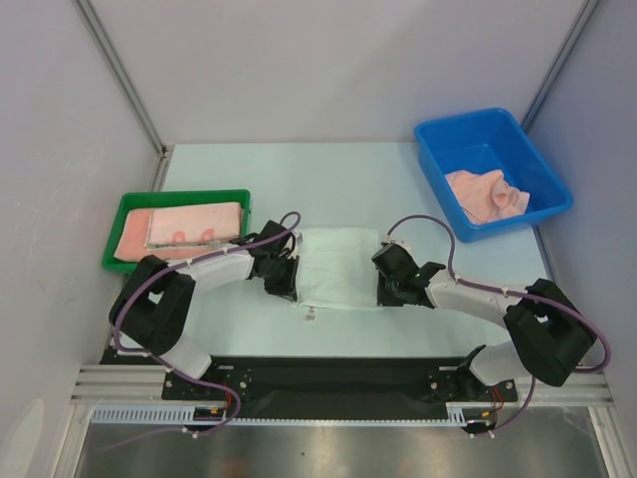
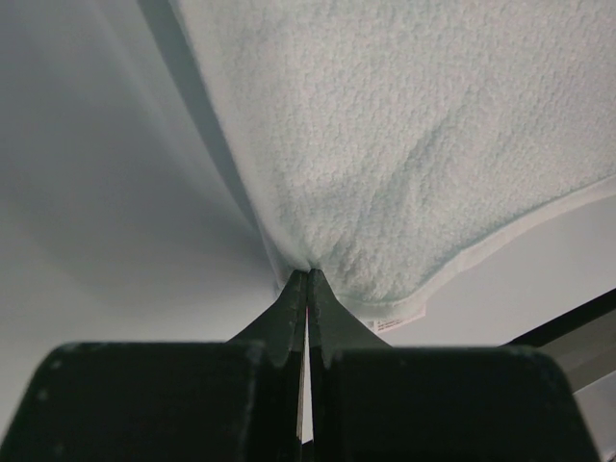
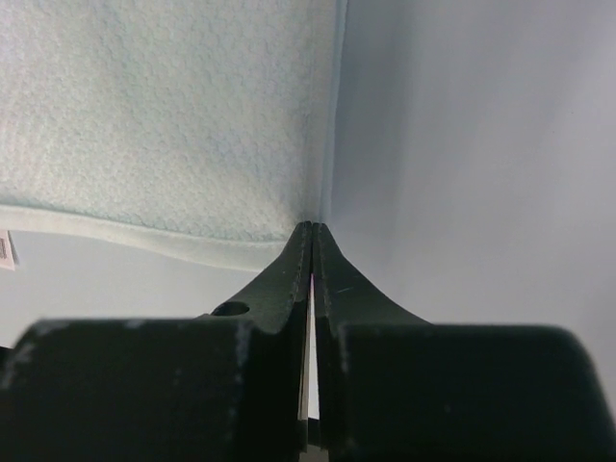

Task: Fold and stack the towels
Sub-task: Fold the towel

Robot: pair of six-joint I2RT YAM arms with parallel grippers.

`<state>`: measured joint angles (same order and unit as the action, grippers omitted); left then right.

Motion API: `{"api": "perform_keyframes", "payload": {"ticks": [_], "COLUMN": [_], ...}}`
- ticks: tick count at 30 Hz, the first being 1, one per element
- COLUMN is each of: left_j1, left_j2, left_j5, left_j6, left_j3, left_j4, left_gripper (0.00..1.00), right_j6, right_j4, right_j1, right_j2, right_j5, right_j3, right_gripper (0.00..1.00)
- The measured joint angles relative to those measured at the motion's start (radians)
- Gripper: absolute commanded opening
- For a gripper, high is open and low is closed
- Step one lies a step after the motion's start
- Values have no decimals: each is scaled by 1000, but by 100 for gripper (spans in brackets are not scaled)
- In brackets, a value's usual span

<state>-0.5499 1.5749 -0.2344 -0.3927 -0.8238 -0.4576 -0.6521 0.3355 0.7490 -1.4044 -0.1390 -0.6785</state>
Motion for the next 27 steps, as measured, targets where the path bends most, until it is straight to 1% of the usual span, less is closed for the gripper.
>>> {"api": "perform_keyframes", "payload": {"ticks": [11, 20, 27], "left_j1": [-3, -3, -3], "left_j2": [-2, -49, -97], "left_j5": [28, 74, 58], "left_j6": [0, -10, -26], "left_j3": [-5, -5, -23], "left_j4": [-18, -52, -67], "left_gripper": [0, 0, 0], "right_j6": [33, 31, 31], "right_j4": [78, 49, 40], "right_j1": [0, 1, 1], "right_j2": [68, 68, 69], "right_j5": [-41, -19, -10], "right_j3": [-18, -6, -5], "right_gripper": [0, 0, 0]}}
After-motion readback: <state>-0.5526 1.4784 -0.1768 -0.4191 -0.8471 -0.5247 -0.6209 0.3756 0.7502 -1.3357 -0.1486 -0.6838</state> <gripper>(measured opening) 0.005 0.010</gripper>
